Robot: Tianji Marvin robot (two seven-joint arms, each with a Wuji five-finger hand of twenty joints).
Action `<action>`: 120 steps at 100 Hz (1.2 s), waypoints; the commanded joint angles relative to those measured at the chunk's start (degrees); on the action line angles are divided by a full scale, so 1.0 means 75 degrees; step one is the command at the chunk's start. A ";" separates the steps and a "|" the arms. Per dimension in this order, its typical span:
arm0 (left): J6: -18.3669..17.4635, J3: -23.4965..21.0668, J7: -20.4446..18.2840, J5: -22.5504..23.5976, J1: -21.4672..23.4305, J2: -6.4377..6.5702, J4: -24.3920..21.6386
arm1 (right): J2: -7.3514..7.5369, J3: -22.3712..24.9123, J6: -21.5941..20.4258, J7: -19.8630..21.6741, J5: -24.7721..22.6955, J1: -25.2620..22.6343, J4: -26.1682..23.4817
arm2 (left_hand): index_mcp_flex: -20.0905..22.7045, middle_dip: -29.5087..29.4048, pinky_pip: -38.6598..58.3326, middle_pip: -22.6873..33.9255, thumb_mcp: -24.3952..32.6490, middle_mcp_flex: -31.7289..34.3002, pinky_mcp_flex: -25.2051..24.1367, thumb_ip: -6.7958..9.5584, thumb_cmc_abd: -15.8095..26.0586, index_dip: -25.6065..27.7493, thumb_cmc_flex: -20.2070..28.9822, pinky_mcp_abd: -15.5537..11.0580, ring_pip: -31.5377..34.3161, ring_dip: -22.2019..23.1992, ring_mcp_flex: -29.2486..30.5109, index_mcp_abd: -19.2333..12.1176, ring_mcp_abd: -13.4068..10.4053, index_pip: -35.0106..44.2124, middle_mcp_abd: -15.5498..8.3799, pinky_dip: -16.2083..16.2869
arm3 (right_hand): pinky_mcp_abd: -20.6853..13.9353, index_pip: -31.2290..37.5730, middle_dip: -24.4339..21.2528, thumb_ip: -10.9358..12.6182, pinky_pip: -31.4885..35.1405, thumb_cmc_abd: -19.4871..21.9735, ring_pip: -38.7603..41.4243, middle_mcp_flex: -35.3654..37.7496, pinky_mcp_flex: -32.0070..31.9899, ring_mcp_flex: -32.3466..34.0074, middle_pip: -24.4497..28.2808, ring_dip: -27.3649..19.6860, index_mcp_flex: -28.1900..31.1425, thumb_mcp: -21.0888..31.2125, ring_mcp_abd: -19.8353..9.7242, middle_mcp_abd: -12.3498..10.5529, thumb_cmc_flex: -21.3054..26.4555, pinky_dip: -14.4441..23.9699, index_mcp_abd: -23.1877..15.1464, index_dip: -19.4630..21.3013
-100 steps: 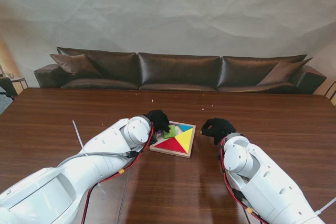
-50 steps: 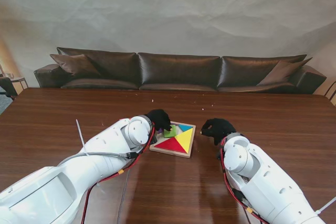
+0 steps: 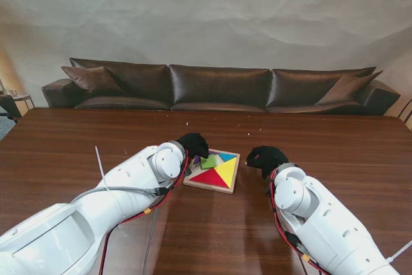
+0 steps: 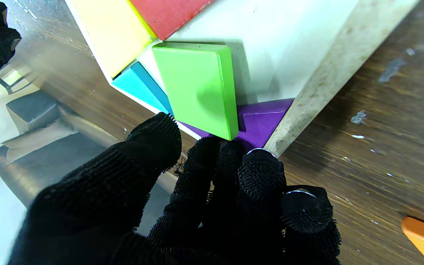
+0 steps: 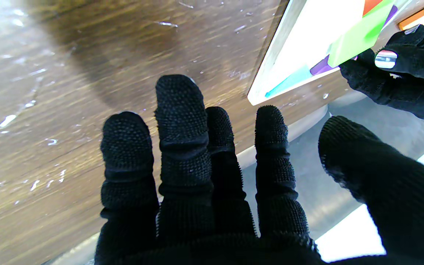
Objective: Assemble the tangram pieces into a square
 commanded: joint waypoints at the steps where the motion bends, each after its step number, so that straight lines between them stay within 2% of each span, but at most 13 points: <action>1: 0.0032 -0.0029 -0.0108 0.0054 0.0110 0.0096 -0.0144 | -0.0019 -0.0026 -0.0031 0.0136 0.0008 -0.0012 0.0017 | 0.0118 -0.0668 -0.0060 -0.0862 0.0122 -0.0449 -0.0123 0.0228 0.0238 -0.0058 -0.0213 -0.0181 0.0334 0.0141 -0.0108 0.0115 0.0122 -0.0034 0.0581 0.0153 | 0.0081 0.0055 -0.0084 0.0238 0.0274 0.0194 0.0110 -0.0162 -0.0827 -0.0098 0.0118 -0.0048 0.0088 -0.0014 0.0081 0.0151 -0.0180 -0.0042 0.0007 -0.0049; 10: 0.0030 -0.0072 -0.0011 0.0202 0.0183 0.0271 -0.0420 | -0.0018 -0.0030 -0.0033 0.0144 0.0010 -0.0013 0.0021 | 0.0145 -0.0778 -0.0083 -0.0919 0.0031 -0.0429 -0.0130 0.0157 0.0273 -0.0012 -0.0208 -0.0144 0.0296 0.0133 -0.0112 0.0073 0.0169 0.0037 0.0565 0.0229 | 0.0081 0.0056 -0.0086 0.0239 0.0272 0.0195 0.0111 -0.0160 -0.0835 -0.0096 0.0115 -0.0048 0.0082 -0.0015 0.0088 0.0145 -0.0178 -0.0043 0.0004 -0.0048; 29: 0.0158 -0.0308 0.0046 0.0655 0.0439 0.0813 -0.1297 | -0.0023 -0.0041 -0.0025 0.0139 0.0022 -0.0008 0.0029 | 0.0295 -0.0927 -0.0122 -0.0975 -0.0322 -0.0290 -0.0138 -0.0095 0.0366 0.0212 -0.0119 -0.0077 0.0198 0.0109 -0.0104 -0.0021 0.0296 0.0232 0.0503 0.0303 | 0.0096 0.0055 -0.0083 0.0241 0.0279 0.0234 0.0116 -0.0134 -0.0835 -0.0092 0.0121 -0.0045 0.0073 -0.0017 0.0084 0.0155 -0.0194 -0.0040 0.0010 -0.0049; 34: 0.0223 -0.0385 -0.0010 0.0791 0.0532 0.0983 -0.1584 | -0.0024 -0.0048 -0.0025 0.0139 0.0026 -0.0004 0.0034 | 0.0401 -0.0830 -0.0131 -0.0836 -0.0676 -0.0163 -0.0142 -0.0238 0.0462 0.0315 0.0032 -0.0026 0.0187 0.0114 -0.0083 -0.0118 0.0352 0.0382 0.0478 0.0335 | 0.0098 0.0055 -0.0085 0.0244 0.0281 0.0232 0.0119 -0.0134 -0.0835 -0.0081 0.0118 -0.0045 0.0072 -0.0017 0.0108 0.0153 -0.0193 -0.0040 0.0019 -0.0049; 44: 0.0316 -0.0526 -0.0290 0.0988 0.0717 0.1279 -0.2075 | -0.0028 -0.0069 -0.0022 0.0141 0.0040 0.0004 0.0041 | 0.0599 -0.0274 -0.0100 -0.0311 -0.1304 0.0246 -0.0081 -0.0227 0.0812 0.0323 0.0213 0.0086 0.0189 0.0121 0.0042 -0.0140 0.0488 0.0644 0.0423 0.0394 | 0.0096 0.0052 -0.0087 0.0246 0.0280 0.0237 0.0110 -0.0129 -0.0837 -0.0088 0.0113 -0.0047 0.0065 -0.0013 0.0121 0.0162 -0.0190 -0.0041 0.0018 -0.0052; 46: 0.0339 -0.0558 -0.0389 0.0985 0.0753 0.1332 -0.2174 | -0.0029 -0.0075 -0.0023 0.0143 0.0046 0.0006 0.0043 | 0.0629 -0.0101 -0.0125 -0.0255 -0.1525 0.0318 -0.0103 -0.0169 0.0923 0.0257 0.0294 0.0128 0.0180 0.0140 0.0039 -0.0134 0.0546 0.0708 0.0423 0.0433 | 0.0095 0.0052 -0.0087 0.0246 0.0279 0.0239 0.0112 -0.0128 -0.0837 -0.0086 0.0113 -0.0046 0.0066 -0.0015 0.0120 0.0157 -0.0193 -0.0041 0.0013 -0.0052; 52: 0.0370 -0.0621 -0.0566 0.0977 0.0837 0.1426 -0.2342 | -0.0033 -0.0094 -0.0031 0.0146 0.0061 0.0017 0.0053 | 0.0635 0.0135 -0.0127 -0.0061 -0.1636 0.0434 -0.0151 -0.0125 0.1133 0.0116 0.0279 0.0234 0.0200 0.0175 0.0050 -0.0067 0.0676 0.0621 0.0442 0.0493 | 0.0096 0.0052 -0.0088 0.0246 0.0280 0.0242 0.0113 -0.0131 -0.0837 -0.0082 0.0110 -0.0046 0.0062 -0.0017 0.0102 0.0157 -0.0195 -0.0041 0.0016 -0.0052; 63: 0.0381 -0.0604 -0.0807 0.0955 0.0863 0.1502 -0.2448 | -0.0038 -0.0120 -0.0040 0.0144 0.0071 0.0035 0.0069 | 0.0649 0.0486 -0.0209 0.0066 -0.1880 0.0478 -0.0316 -0.0029 0.1555 -0.0154 0.0230 0.0277 0.0224 0.0268 -0.0072 -0.0063 0.0800 0.0284 0.0453 0.0686 | 0.0088 0.0056 -0.0086 0.0249 0.0283 0.0249 0.0115 -0.0132 -0.0834 -0.0082 0.0111 -0.0044 0.0062 -0.0012 0.0117 0.0158 -0.0201 -0.0041 0.0005 -0.0053; 76: 0.0336 -0.0558 -0.0851 0.0843 0.0848 0.1460 -0.2389 | -0.0041 -0.0127 -0.0040 0.0142 0.0078 0.0045 0.0088 | 0.0479 0.0685 -0.0247 0.0137 -0.2003 0.0489 -0.0409 0.0030 0.1809 -0.0413 0.0178 0.0311 0.0276 0.0323 -0.0132 -0.0220 0.0871 -0.0053 0.0472 0.0835 | 0.0089 0.0056 -0.0086 0.0250 0.0285 0.0265 0.0111 -0.0130 -0.0831 -0.0091 0.0112 -0.0046 0.0054 -0.0014 0.0102 0.0164 -0.0204 -0.0042 0.0009 -0.0056; 96: 0.0194 -0.0499 -0.0745 0.0651 0.0788 0.1310 -0.2177 | -0.0036 -0.0097 -0.0005 0.0154 0.0081 0.0026 0.0084 | 0.0399 0.0873 -0.0258 0.0215 -0.2064 0.0510 -0.0463 0.0066 0.1829 -0.0561 0.0226 0.0349 0.0360 0.0368 -0.0126 -0.0430 0.0927 -0.0232 0.0519 0.0994 | 0.0094 0.0064 -0.0085 0.0254 0.0287 0.0271 0.0116 -0.0126 -0.0833 -0.0084 0.0114 -0.0046 0.0065 -0.0016 0.0097 0.0154 -0.0201 -0.0042 0.0010 -0.0056; 120: 0.0130 -0.0384 -0.0764 0.0491 0.0721 0.1192 -0.2015 | -0.0036 -0.0067 0.0025 0.0163 0.0101 0.0012 0.0082 | 0.0384 0.0971 -0.0280 0.0237 -0.2149 0.0504 -0.0475 0.0063 0.1881 -0.0599 0.0251 0.0364 0.0403 0.0387 -0.0156 -0.0437 0.0938 -0.0245 0.0522 0.1068 | 0.0089 0.0063 -0.0086 0.0255 0.0288 0.0278 0.0117 -0.0132 -0.0832 -0.0090 0.0113 -0.0045 0.0067 -0.0016 0.0105 0.0157 -0.0207 -0.0042 0.0010 -0.0060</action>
